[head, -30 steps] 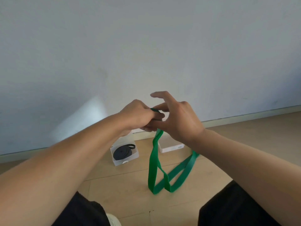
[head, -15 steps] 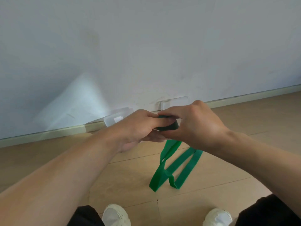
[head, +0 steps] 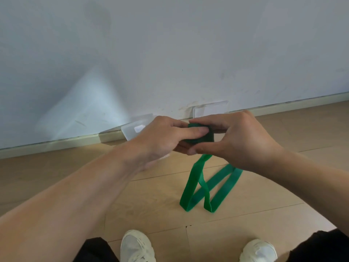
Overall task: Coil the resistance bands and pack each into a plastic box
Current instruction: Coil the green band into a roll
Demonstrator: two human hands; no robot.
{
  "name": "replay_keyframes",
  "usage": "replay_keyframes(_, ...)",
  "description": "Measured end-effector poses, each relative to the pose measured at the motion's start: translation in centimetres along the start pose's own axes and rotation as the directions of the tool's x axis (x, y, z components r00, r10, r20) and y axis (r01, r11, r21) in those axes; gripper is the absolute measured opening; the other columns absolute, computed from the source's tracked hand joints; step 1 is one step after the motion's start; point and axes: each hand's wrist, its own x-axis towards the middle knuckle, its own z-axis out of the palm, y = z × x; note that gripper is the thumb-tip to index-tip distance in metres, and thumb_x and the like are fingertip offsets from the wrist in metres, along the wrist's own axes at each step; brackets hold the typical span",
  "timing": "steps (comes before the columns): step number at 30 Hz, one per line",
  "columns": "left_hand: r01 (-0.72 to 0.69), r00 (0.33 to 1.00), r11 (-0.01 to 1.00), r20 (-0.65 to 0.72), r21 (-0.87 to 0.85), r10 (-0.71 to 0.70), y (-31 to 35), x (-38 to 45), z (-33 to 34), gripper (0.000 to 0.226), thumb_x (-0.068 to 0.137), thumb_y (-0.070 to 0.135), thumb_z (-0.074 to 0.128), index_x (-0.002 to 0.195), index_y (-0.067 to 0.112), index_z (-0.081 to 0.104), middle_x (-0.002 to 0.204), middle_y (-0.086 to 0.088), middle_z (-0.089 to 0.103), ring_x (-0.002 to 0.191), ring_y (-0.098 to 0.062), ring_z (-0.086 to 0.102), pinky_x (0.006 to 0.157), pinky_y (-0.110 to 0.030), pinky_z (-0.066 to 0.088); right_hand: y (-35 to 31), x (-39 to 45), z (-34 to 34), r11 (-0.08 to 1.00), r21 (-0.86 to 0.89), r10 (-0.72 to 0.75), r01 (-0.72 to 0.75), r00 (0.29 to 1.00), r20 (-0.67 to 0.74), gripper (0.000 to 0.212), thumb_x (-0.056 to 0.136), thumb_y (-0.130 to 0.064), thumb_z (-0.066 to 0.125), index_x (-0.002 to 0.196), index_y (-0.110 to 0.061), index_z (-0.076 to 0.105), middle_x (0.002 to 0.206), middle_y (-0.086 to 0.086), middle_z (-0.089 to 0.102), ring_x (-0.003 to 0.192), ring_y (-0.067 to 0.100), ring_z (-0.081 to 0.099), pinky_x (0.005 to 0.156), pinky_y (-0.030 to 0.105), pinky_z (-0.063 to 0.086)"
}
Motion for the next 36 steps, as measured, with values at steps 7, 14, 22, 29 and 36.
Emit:
replay_keyframes(7, 0.103, 0.992, 0.995, 0.072, 0.019, -0.104, 0.0, 0.1, 0.8, 0.021, 0.083, 0.035, 0.077, 0.088, 0.016, 0.083, 0.086, -0.005, 0.078, 0.078, -0.014, 0.069, 0.077, -0.028, 0.061, -0.2, -0.4, 0.0, 0.954, -0.295, -0.065, 0.054, 0.997, -0.027, 0.020, 0.078, -0.046, 0.077, 0.093, -0.034, 0.076, 0.068, -0.007, 0.070, 0.066, 0.011, 0.061, 0.060, 0.025, 0.048)
replay_keyframes(14, -0.019, 0.967, 0.896, -0.218, 0.444, 0.129, 0.3, -1.2, 3.3, 0.029, 0.070, 0.034, 0.074, 0.043, 0.028, 0.066, 0.043, 0.008, 0.050, 0.040, -0.006, 0.040, 0.040, -0.013, 0.031, -0.3, -1.2, 1.7, 0.801, -0.569, -0.269, 0.184, 0.961, -0.068, 0.038, 0.082, -0.055, 0.046, 0.095, -0.034, 0.075, 0.058, -0.008, 0.065, 0.051, 0.018, 0.058, 0.050, 0.025, 0.035)
replay_keyframes(22, -0.066, 0.992, 0.996, 0.113, 0.051, 0.060, 0.8, -1.8, 1.2, 0.031, 0.095, 0.018, 0.064, 0.069, 0.017, 0.081, 0.065, -0.003, 0.073, 0.062, -0.014, 0.068, 0.063, -0.023, 0.052, -1.2, -2.9, 0.5, 0.986, -0.098, -0.150, 0.136, 0.976, -0.160, 0.032, 0.074, -0.042, 0.083, 0.103, -0.032, 0.076, 0.085, -0.016, 0.075, 0.065, 0.004, 0.066, 0.061, 0.019, 0.048)
replay_keyframes(29, 0.021, 0.988, 0.993, -0.154, 0.119, -0.003, -0.4, -2.3, 2.6, 0.039, 0.074, 0.053, 0.080, 0.095, 0.020, 0.079, 0.089, 0.002, 0.080, 0.082, -0.014, 0.076, 0.087, -0.040, 0.062, -1.1, -1.7, 0.2, 0.838, -0.502, -0.294, 0.211, 0.951, -0.091, 0.022, 0.083, -0.047, 0.065, 0.073, -0.030, 0.056, 0.051, -0.009, 0.048, 0.047, 0.014, 0.044, 0.048, 0.025, 0.030)
replay_keyframes(36, -0.057, 0.979, 0.976, -0.179, 0.210, 0.096, 0.2, -3.1, 2.5, 0.027, 0.080, 0.046, 0.076, 0.065, 0.025, 0.080, 0.054, 0.003, 0.066, 0.054, -0.007, 0.059, 0.070, -0.027, 0.047, -2.2, -2.2, 0.5, 0.917, -0.380, -0.176, 0.121, 0.978, -0.113, 0.027, 0.075, -0.049, 0.078, 0.092, -0.030, 0.074, 0.064, -0.007, 0.068, 0.050, 0.009, 0.052, 0.051, 0.027, 0.045)
